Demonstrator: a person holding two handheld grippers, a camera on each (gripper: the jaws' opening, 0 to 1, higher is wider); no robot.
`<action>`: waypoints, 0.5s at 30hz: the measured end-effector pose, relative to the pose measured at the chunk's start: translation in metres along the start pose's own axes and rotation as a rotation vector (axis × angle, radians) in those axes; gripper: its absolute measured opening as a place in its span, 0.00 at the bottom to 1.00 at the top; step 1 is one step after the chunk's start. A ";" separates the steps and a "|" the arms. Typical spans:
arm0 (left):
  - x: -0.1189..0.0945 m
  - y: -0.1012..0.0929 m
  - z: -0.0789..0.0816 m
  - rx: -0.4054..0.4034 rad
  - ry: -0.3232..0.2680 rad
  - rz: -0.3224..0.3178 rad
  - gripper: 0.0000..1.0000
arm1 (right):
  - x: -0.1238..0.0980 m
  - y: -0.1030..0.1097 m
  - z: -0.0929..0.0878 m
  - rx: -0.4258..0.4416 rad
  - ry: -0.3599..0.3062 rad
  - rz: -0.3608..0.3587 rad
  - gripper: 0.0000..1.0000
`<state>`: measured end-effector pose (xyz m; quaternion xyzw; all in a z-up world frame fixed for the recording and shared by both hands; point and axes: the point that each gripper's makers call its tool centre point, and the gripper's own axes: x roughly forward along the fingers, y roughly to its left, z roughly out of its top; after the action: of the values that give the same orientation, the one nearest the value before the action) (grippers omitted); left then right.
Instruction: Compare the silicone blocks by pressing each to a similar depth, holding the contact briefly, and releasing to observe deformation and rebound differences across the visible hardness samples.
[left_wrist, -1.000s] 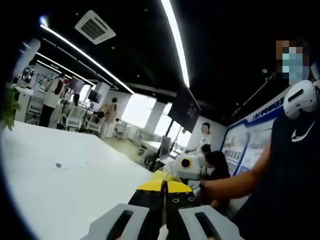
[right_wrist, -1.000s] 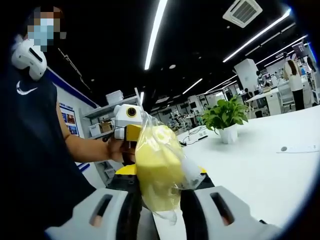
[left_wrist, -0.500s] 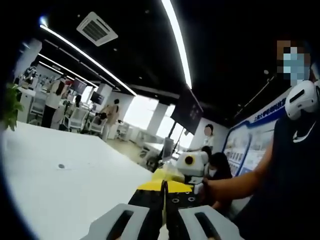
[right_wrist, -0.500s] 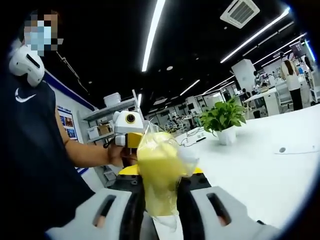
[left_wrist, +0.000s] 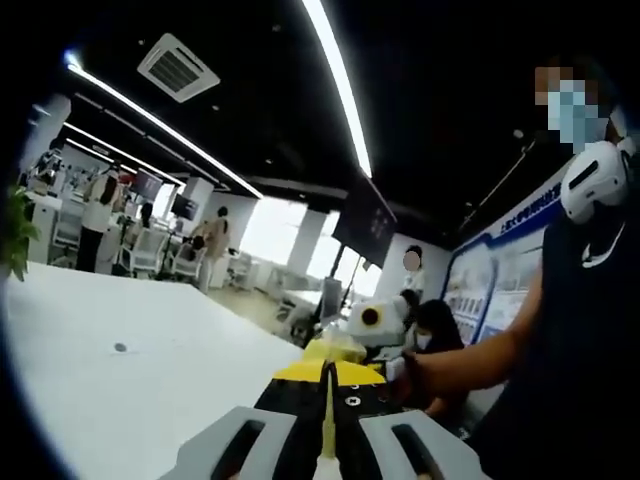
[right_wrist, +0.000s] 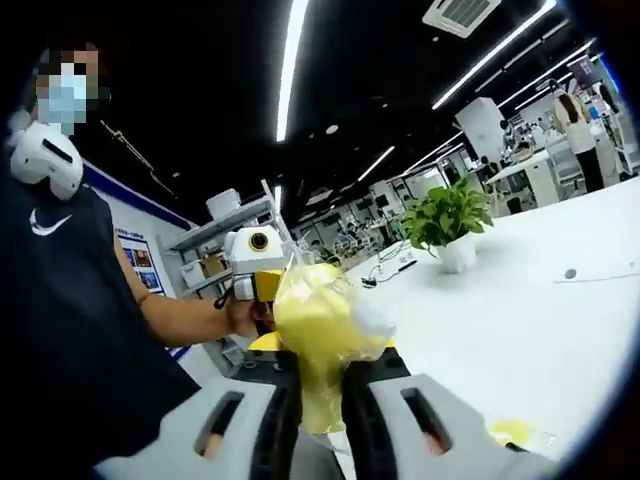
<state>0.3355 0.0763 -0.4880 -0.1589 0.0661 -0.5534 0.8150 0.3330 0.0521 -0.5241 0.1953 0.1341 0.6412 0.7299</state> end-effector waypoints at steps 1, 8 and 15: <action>0.000 0.000 0.000 0.002 0.000 -0.002 0.00 | 0.000 0.001 0.000 0.004 0.001 0.001 0.08; 0.001 0.000 -0.003 0.005 0.008 -0.007 0.00 | 0.000 0.002 -0.002 0.026 0.012 0.005 0.06; 0.001 0.000 -0.005 0.013 0.007 -0.008 0.00 | 0.000 0.002 -0.003 0.023 0.025 -0.001 0.03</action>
<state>0.3345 0.0746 -0.4922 -0.1520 0.0648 -0.5575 0.8136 0.3301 0.0531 -0.5257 0.1956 0.1509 0.6417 0.7261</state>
